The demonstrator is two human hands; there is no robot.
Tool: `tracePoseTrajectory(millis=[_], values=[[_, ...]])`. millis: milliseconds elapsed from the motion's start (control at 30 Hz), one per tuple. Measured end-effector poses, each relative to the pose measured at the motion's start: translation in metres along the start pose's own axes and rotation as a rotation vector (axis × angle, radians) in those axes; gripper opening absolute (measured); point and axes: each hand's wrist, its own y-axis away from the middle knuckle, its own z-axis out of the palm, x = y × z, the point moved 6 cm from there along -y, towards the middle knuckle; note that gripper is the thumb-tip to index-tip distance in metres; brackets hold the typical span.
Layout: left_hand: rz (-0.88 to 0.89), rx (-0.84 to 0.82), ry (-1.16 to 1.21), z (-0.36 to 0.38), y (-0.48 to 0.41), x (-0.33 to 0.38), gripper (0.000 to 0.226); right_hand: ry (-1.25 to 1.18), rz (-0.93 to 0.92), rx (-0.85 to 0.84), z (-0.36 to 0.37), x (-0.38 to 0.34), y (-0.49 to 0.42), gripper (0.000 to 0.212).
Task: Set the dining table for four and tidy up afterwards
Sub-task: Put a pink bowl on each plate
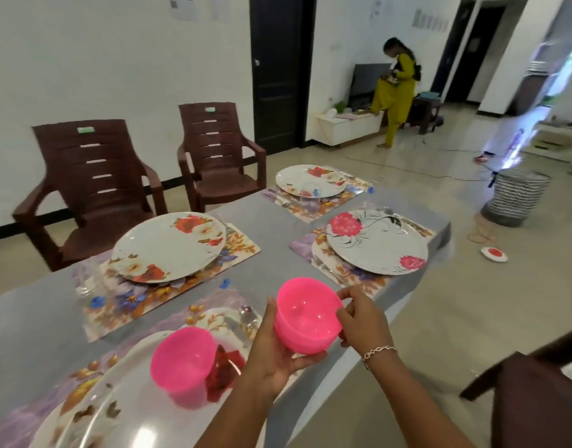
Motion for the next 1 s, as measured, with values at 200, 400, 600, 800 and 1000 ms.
tracePoseTrajectory(millis=[200,400,600,800,1000], values=[[-0.010,-0.011,-0.007,0.044,-0.086,0.002,0.040,0.141,-0.016,0.000,-0.023,0.028,-0.079,0.018],[-0.038,0.019,0.039,0.083,-0.169,0.023,0.037,0.202,-0.050,-0.024,-0.042,0.033,-0.173,0.019],[-0.029,0.059,0.014,0.118,-0.232,0.035,0.036,0.100,-0.038,0.032,-0.080,0.052,-0.241,0.017],[0.067,0.179,0.077,0.130,-0.274,0.047,0.040,-0.015,0.004,0.061,-0.122,0.084,-0.314,0.021],[0.149,0.326,0.174,0.149,-0.298,0.054,0.040,0.134,0.028,-0.042,-0.126,0.133,-0.413,0.024]])
